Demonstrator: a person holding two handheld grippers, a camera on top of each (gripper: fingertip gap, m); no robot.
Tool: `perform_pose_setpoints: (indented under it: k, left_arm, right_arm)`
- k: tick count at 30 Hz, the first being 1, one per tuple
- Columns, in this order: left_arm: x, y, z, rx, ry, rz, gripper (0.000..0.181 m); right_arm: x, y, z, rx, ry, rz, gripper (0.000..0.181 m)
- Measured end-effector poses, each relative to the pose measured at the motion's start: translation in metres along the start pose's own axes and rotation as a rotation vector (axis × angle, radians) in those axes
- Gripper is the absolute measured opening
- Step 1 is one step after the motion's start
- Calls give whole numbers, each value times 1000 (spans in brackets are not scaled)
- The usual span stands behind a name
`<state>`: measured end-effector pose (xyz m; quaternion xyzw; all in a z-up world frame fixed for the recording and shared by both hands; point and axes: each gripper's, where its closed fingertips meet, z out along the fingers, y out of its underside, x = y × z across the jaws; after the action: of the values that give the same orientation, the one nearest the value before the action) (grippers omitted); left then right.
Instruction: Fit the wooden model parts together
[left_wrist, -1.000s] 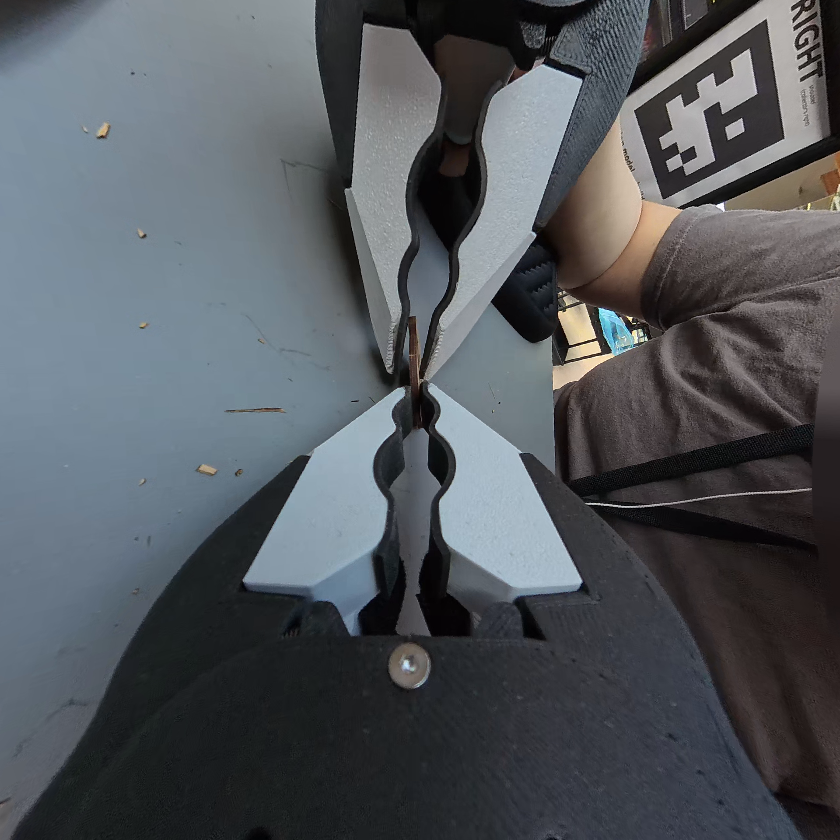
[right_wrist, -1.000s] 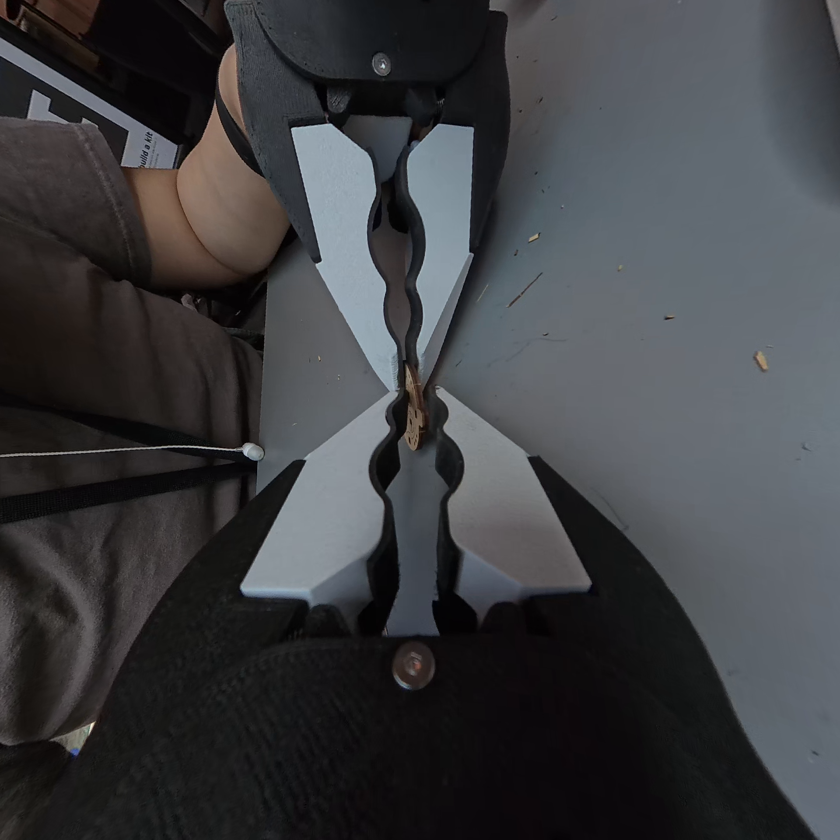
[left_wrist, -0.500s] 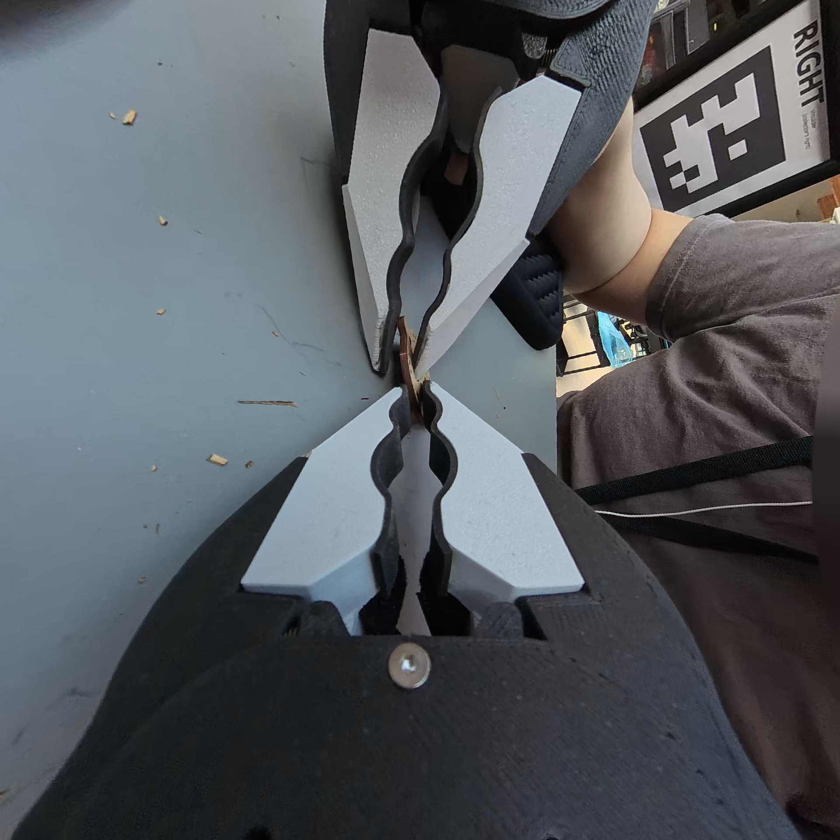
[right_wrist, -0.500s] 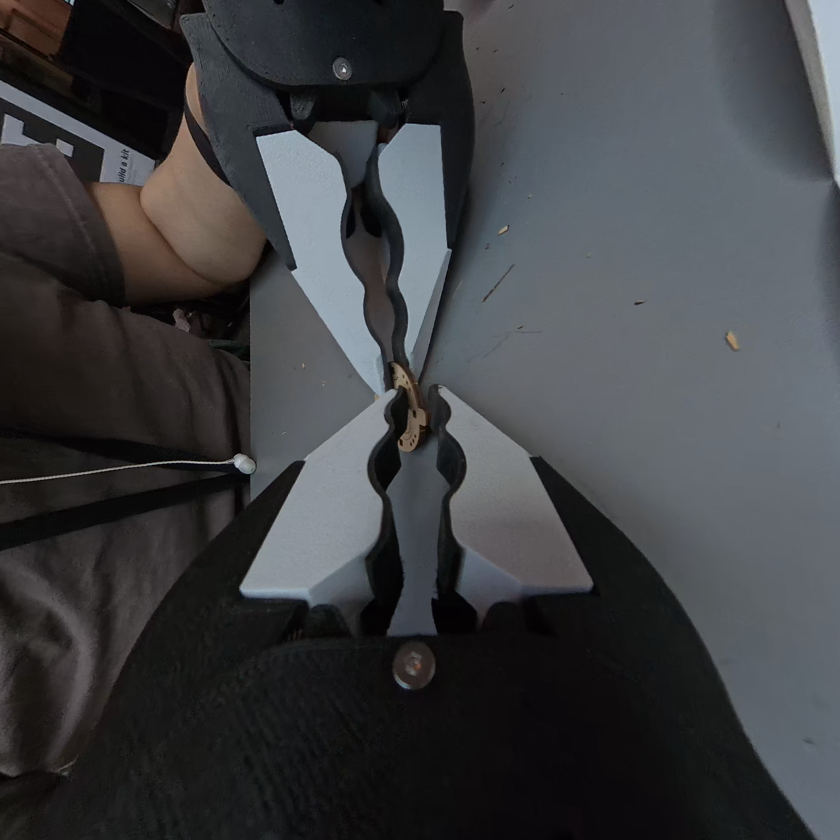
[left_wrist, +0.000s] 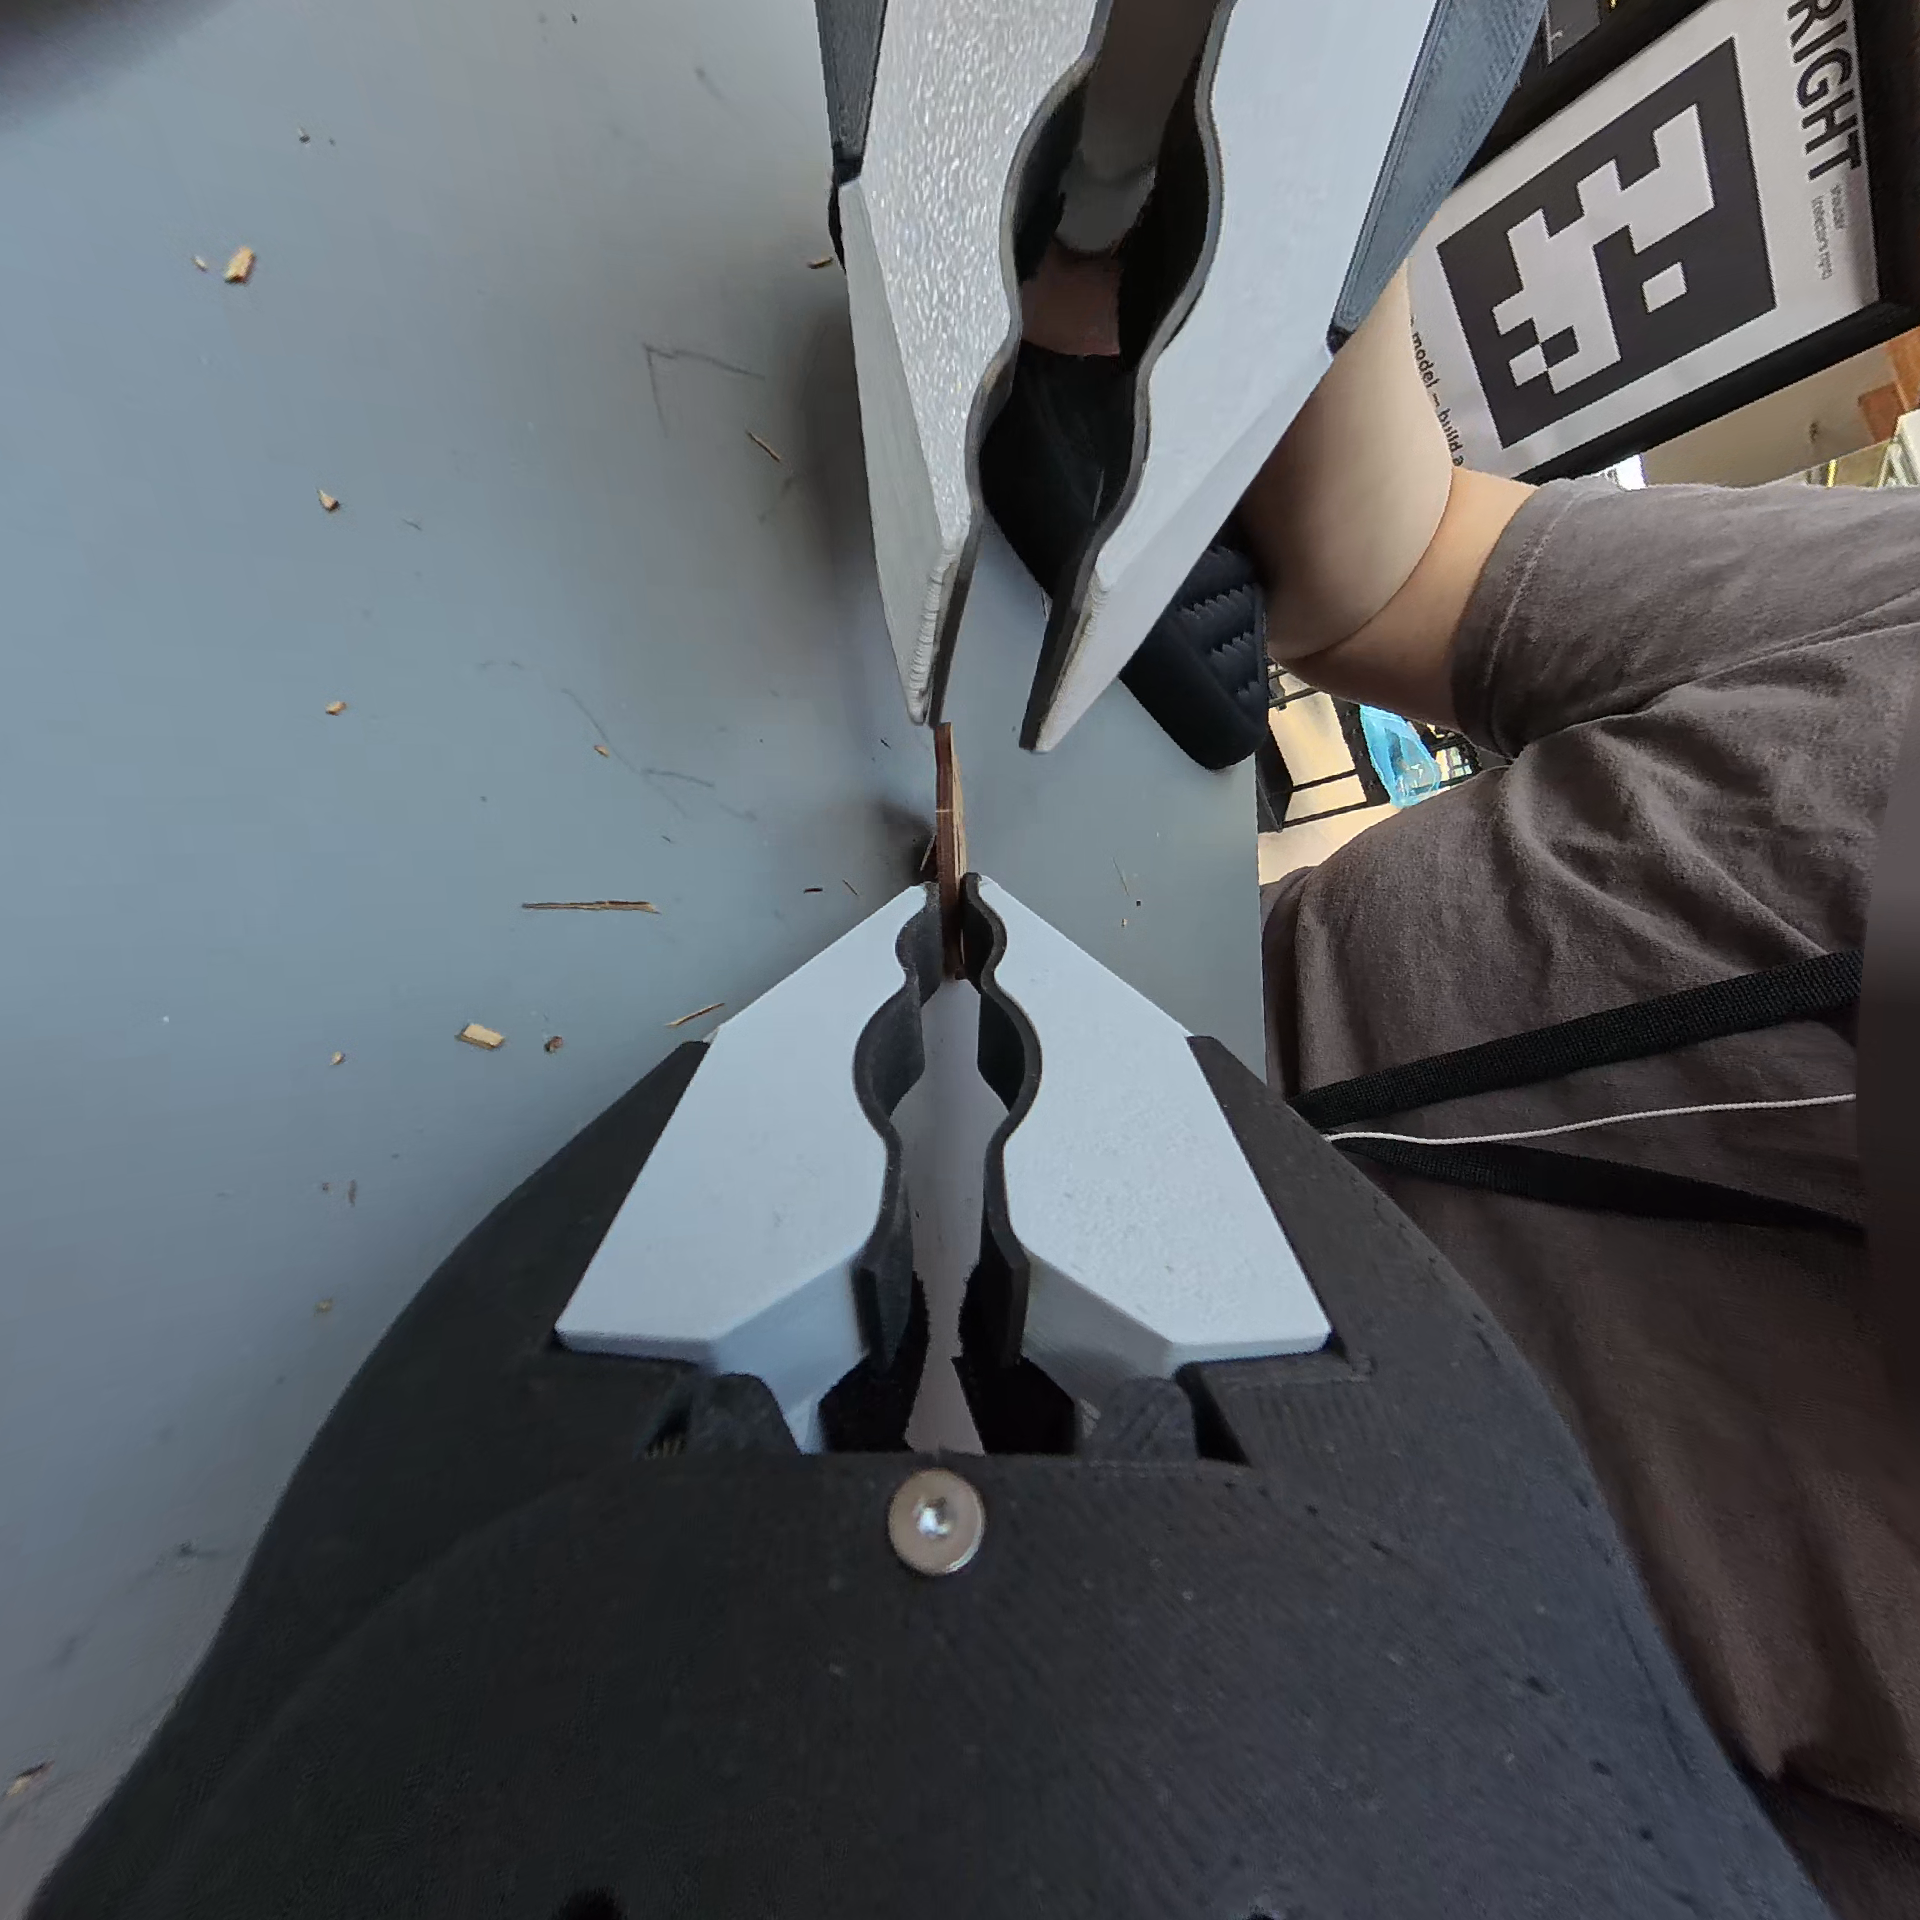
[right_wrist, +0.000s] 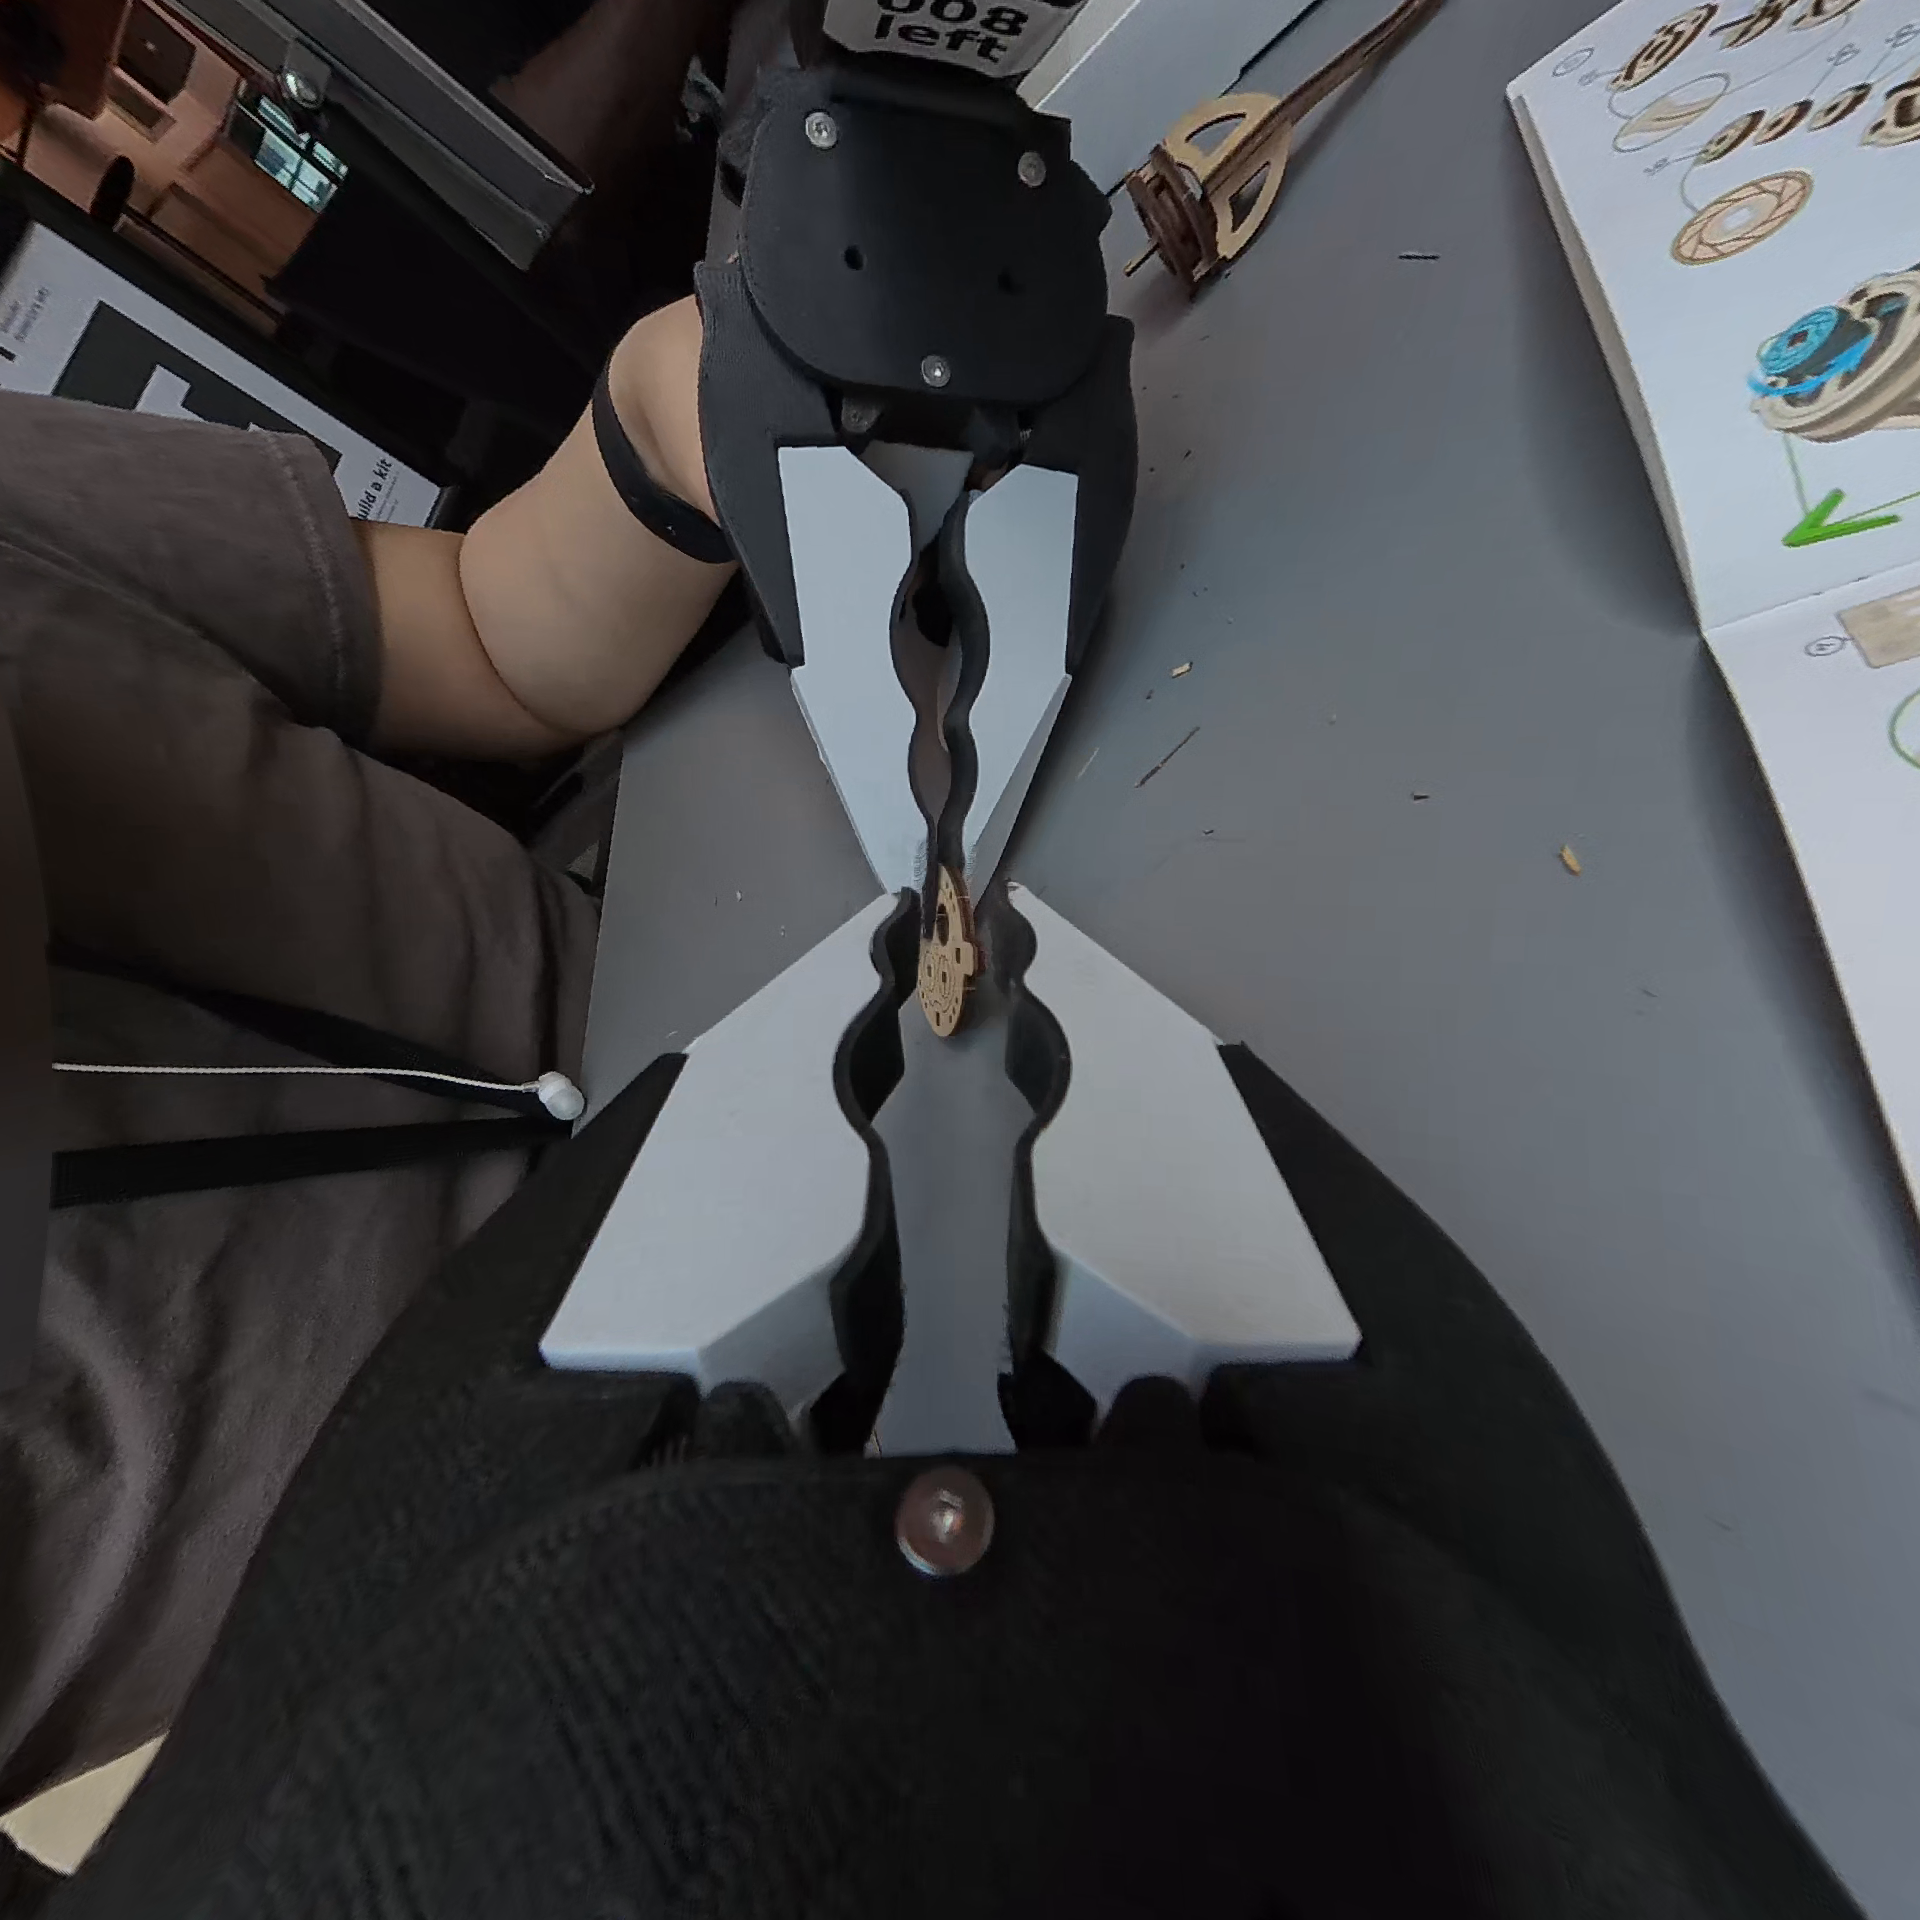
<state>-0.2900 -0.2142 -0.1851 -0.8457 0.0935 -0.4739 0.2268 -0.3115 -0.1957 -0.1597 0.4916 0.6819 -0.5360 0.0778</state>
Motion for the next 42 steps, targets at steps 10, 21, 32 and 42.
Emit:
perform_pose_setpoints:
  k: [10,21,32,42]
  left_arm:
    - [-1,-1,1,10,14,-50,1]
    - [2,-5,-5,53,63,-139,1]
    - [13,-6,-13,54,70,-46,1]
    - [21,-20,-19,145,116,-13,17]
  right_arm:
    - [8,15,17,-131,146,-102,13]
    - [6,3,9,-111,311,-257,16]
    - [-8,17,10,-100,19,-48,10]
    - [-16,1,4,5,-43,-16,1]
